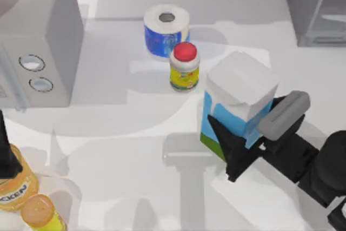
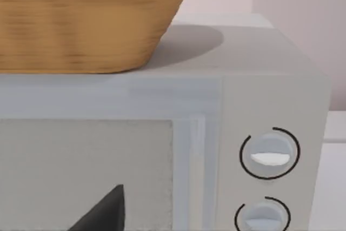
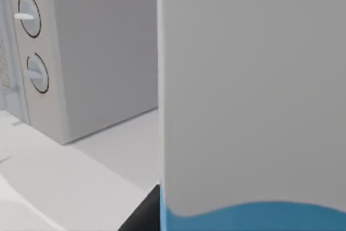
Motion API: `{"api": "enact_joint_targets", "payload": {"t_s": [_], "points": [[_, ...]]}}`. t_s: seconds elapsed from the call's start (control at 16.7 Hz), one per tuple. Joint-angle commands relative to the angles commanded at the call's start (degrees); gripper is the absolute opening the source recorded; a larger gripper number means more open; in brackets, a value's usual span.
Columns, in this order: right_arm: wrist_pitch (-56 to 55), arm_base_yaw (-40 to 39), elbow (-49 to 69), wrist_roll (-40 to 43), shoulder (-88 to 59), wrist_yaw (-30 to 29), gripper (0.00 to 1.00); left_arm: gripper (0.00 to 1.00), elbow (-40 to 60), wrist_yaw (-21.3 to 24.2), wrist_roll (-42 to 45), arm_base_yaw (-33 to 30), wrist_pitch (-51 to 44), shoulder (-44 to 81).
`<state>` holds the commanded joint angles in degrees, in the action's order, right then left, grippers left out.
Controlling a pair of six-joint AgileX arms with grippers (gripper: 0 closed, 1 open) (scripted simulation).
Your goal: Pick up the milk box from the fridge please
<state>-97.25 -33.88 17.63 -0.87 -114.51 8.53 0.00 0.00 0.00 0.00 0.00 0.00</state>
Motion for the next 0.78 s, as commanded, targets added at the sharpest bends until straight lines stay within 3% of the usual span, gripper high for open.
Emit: {"api": "enact_joint_targets", "payload": {"t_s": [0.12,0.78], "points": [[0.0,0.0,0.0,0.0,0.0,0.0,0.00,1.00,0.0,0.0,0.0,0.0,0.0,0.0],[0.0,0.0,0.0,0.0,0.0,0.0,0.83,1.00,0.0,0.0,0.0,0.0,0.0,0.0]]}}
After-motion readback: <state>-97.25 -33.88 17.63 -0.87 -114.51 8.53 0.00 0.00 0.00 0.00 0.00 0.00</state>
